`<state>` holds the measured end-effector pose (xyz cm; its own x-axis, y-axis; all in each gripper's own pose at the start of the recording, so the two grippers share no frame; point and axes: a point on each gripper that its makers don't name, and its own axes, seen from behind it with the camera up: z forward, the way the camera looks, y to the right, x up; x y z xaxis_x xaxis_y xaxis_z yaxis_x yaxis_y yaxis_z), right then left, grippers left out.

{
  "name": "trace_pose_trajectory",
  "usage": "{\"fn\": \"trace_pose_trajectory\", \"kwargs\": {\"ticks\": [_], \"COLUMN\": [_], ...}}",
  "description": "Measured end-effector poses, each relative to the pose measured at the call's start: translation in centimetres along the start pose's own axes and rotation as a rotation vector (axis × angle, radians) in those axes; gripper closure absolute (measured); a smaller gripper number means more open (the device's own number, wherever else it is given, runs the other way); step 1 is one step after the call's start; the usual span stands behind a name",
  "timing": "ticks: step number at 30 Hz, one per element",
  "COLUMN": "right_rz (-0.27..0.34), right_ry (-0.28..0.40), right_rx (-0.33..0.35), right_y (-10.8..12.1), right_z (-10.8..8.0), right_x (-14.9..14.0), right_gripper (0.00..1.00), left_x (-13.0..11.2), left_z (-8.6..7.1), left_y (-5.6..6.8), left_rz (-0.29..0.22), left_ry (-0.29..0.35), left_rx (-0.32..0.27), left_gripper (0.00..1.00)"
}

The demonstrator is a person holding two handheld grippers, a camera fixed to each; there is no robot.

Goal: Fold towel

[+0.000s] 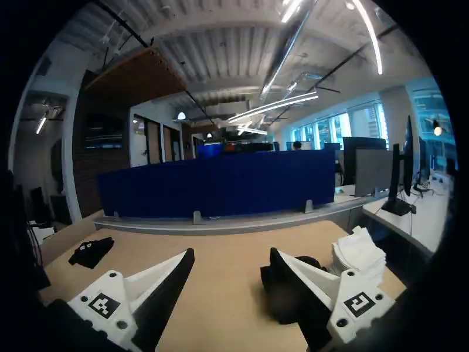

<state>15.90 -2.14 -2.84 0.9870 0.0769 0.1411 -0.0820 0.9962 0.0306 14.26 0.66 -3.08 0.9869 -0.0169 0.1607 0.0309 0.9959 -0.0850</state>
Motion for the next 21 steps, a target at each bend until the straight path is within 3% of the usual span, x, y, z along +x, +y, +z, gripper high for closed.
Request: {"fn": "trace_pose_trajectory", "kwargs": {"ticks": [12,21], "right_rz": [-0.025,-0.084], "right_ry": [-0.001,-0.014], "right_rx": [0.029,-0.006], "right_y": [-1.4,-0.1], "right_z": [0.0,0.6], "right_x": [0.1,-0.4], "right_gripper": [0.00,0.00], "left_x": [-2.3,-3.4], "left_z": [1.0,1.7], "left_y": [-0.8,-1.3], "left_rz": [0.021,0.040], "left_ry": [0.027,0.092], "left_rx": [0.030,0.055], "left_gripper": [0.01,0.01]}}
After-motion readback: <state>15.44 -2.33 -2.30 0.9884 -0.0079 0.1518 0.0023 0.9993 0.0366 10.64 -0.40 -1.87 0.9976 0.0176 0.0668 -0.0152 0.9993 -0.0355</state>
